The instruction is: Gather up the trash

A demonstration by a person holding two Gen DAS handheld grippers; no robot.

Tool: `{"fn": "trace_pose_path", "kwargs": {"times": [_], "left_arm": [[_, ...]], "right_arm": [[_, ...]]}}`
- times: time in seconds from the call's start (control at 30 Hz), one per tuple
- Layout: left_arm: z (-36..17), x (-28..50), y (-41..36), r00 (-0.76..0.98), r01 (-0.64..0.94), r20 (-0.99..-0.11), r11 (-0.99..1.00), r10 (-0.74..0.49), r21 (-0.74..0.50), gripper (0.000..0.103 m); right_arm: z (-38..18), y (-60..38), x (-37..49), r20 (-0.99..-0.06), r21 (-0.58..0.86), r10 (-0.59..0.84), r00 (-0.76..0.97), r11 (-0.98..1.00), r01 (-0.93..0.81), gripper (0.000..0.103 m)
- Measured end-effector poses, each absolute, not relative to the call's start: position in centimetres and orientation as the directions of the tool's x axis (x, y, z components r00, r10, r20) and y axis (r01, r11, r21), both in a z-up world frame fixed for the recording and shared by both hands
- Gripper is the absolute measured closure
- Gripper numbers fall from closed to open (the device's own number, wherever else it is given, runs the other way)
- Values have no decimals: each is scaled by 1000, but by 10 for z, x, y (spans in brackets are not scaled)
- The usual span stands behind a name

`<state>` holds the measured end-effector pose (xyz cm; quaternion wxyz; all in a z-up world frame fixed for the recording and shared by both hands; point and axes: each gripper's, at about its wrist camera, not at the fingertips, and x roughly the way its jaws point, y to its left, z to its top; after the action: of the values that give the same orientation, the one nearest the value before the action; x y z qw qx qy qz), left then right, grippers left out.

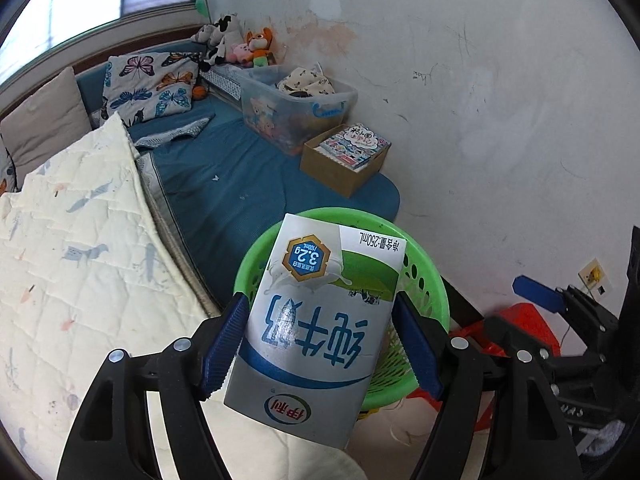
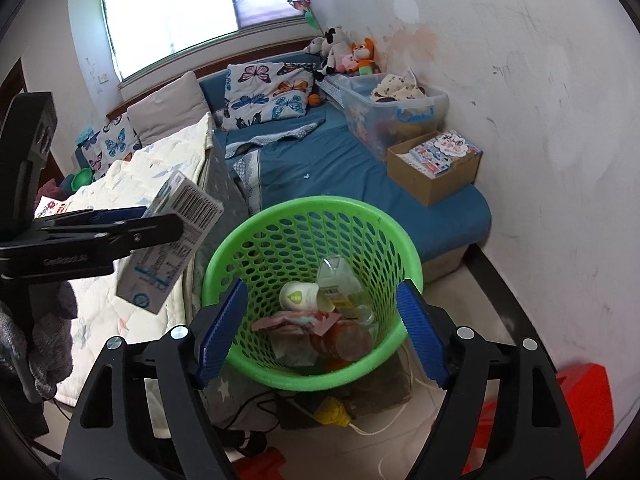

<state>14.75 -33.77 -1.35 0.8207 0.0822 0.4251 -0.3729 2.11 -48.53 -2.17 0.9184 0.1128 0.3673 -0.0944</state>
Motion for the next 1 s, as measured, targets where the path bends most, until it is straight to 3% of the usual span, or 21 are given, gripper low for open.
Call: {"fn": "trace_pose_path", "kwargs": {"times": [0.13, 0.23, 0.63, 1.0], "left_arm": [[-18, 148, -341, 347, 682, -753, 701, -560, -207, 30], [-19, 146, -341, 346, 684, -742, 695, -575, -220, 20], [-5, 136, -305, 404, 668, -720, 720, -565, -190, 16], [20, 132, -225, 543, 566, -681, 813, -492, -137, 9]], "right_arm": [[-23, -484, 18, -697, 139, -94, 711, 955, 262, 26], [-24, -482, 17, -697, 144, -90, 711, 954, 262, 26], [-19, -454, 15, -676, 136, -69, 733, 967, 217, 24], [-5, -411, 21, -647, 137, -2, 762, 983, 118, 20]]}}
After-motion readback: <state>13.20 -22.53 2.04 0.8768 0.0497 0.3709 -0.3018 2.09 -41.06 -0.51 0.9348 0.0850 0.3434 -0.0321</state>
